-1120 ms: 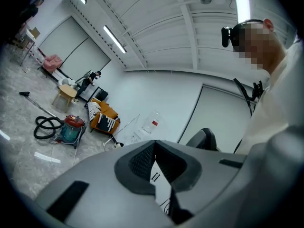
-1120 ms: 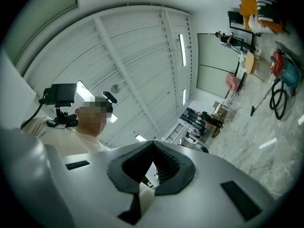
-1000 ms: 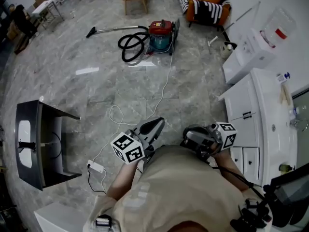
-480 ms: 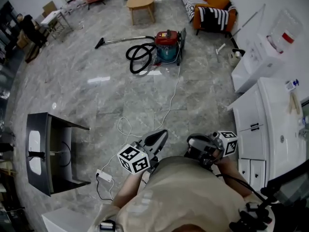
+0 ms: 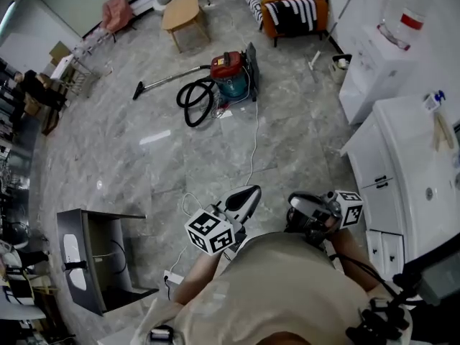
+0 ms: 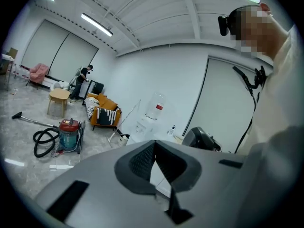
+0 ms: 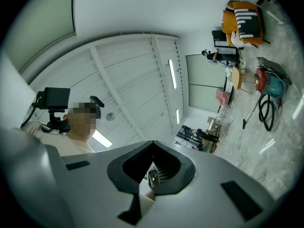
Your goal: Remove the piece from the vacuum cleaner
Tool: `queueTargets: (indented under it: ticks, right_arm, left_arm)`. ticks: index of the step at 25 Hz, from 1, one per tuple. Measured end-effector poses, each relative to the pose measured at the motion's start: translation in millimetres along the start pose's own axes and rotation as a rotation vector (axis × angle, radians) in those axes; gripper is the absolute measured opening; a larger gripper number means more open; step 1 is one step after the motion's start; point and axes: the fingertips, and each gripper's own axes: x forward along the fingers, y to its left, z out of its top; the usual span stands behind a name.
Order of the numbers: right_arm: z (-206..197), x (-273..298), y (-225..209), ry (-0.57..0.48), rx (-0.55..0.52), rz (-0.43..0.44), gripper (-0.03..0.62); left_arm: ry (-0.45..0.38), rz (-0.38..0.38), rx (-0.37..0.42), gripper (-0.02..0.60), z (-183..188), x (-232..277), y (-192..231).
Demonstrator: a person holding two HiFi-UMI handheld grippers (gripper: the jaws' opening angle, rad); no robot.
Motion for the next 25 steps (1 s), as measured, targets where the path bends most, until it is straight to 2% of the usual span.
queueTargets:
  ticks: [5,10,13,19,25]
  right_arm:
    - [39.6,-23.0,-8.6,0.024,0.014,0.026,0.001]
    - [53.5,-26.5,-18.6,0.105,0.014,0.056,0.001]
    - [60.4,-27.1,-22.1,0.119,0.003,0.067,0.002]
    - [76.6,-25.9,-35.9,0.102,-0.008,0.029,0.002]
    - [87.1,-8.1,-56.0,0.108,-0.048,-0.030,0.002]
  left_arm:
    - [0.007,-0.009,0.021,0.005,15.5,43.7,-9.7]
    - [-0.017,0.018,0.009,0.005,26.9,67.9,-7.2]
    - [-0.023,0.023,0.004,0.005,32.4,78.1,-1.0]
    - [-0.045,0.016,0.004,0.005,42.4,89.1,18.3]
    - [-0.041,0.006,-0.019,0.005,47.4,91.5,55.6]
